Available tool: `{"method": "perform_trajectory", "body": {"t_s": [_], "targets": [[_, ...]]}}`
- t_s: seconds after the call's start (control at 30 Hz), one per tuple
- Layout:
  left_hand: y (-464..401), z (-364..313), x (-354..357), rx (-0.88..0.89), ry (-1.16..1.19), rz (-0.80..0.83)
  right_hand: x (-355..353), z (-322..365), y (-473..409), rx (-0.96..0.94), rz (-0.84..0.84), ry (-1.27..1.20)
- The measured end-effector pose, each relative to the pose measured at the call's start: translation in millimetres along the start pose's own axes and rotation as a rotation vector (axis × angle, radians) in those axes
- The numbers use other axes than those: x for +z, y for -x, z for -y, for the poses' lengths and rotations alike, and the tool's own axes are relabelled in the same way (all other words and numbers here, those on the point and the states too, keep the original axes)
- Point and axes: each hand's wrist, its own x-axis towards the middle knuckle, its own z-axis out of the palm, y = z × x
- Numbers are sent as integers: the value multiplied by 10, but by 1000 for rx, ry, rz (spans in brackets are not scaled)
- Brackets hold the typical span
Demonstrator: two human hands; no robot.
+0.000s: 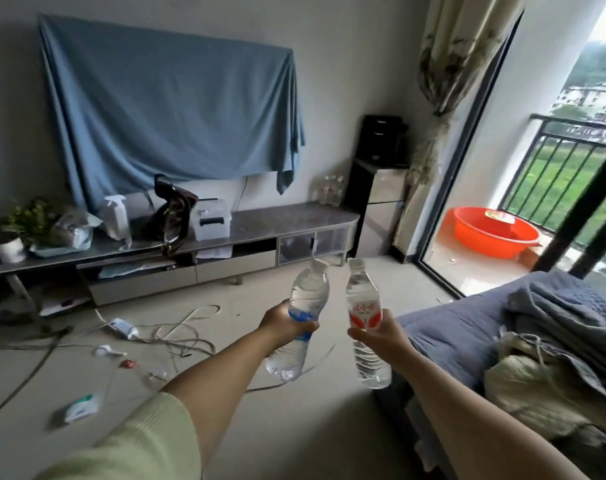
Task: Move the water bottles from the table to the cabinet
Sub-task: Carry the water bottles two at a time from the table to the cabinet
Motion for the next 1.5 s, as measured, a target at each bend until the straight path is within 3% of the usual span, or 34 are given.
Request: {"method": "perform_trajectory", "body": {"t_s": [0.3,0.6,1.13,1.5], "targets": [[-506,-515,817,-6,-13,38,-766,-609,-451,8,-90,-91],[-1247,-755,1114,-27,-88,96,-840,-694,-1104,8,-60,-187],[-4076,-1378,591,10,-150,168,-899,-247,-3554,78,-148,-215],[-5711,-1611,911,-6,-130,160,-1333,-352,-5338,85,-95,-244]]}}
